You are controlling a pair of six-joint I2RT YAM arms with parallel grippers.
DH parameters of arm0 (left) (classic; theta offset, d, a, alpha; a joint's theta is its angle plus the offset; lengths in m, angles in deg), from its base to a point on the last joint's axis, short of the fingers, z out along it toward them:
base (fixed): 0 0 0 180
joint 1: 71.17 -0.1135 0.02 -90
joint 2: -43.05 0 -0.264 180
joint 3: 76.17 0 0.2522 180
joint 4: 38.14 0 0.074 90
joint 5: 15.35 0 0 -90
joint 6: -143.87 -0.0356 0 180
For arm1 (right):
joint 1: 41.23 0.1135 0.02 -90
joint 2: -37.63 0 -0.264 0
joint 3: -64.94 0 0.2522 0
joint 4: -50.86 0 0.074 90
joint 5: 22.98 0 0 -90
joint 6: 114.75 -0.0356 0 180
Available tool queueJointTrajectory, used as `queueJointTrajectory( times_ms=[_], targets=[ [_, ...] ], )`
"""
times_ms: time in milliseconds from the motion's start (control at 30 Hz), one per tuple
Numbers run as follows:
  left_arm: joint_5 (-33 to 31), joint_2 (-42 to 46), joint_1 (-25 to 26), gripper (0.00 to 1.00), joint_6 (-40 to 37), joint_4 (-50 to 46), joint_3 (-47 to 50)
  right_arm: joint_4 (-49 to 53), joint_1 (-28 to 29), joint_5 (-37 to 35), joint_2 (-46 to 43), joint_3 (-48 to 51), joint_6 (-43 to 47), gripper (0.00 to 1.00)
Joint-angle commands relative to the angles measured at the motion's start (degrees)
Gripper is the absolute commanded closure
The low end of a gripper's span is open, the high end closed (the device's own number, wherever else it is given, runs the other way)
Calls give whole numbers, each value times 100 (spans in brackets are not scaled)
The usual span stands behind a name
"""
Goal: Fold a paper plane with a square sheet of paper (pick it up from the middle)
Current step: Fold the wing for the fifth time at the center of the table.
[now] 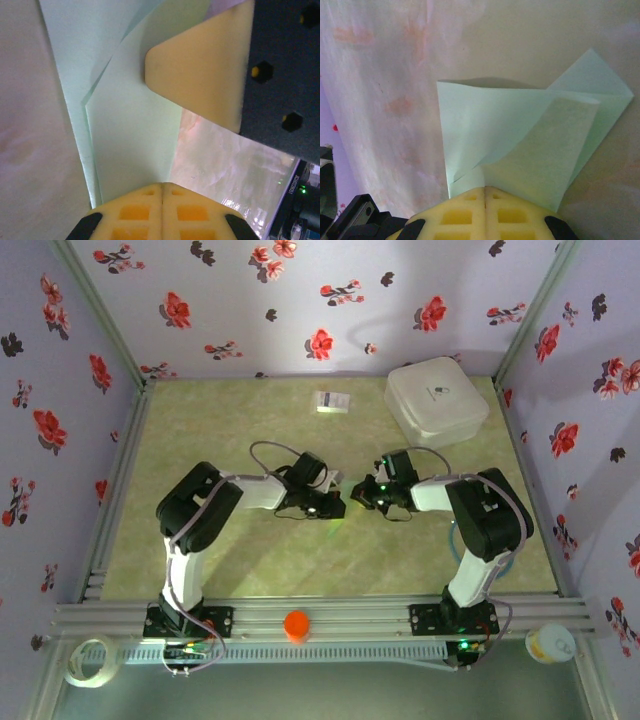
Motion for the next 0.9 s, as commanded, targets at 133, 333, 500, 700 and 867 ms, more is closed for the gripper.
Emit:
queueJointTrajectory(
  times_ms=[133,333,500,700,867],
  targets=[
    [-245,-364,130,100,-41,-991,635,634,-262,-335,155,-322,455,94],
    [-234,-365,130,100,-72,-1017,633,748,-465,-294,263,-541,632,94],
    [-211,-364,135,100,-45,-949,678,781,-621,-325,401,-713,690,94],
    [-225,-325,132,100,-47,-913,731,765,-761,-298,231,-770,646,94],
    [-226,-295,130,100,-44,-884,732,802,-759,-239,-441,-655,589,93]
  ],
)
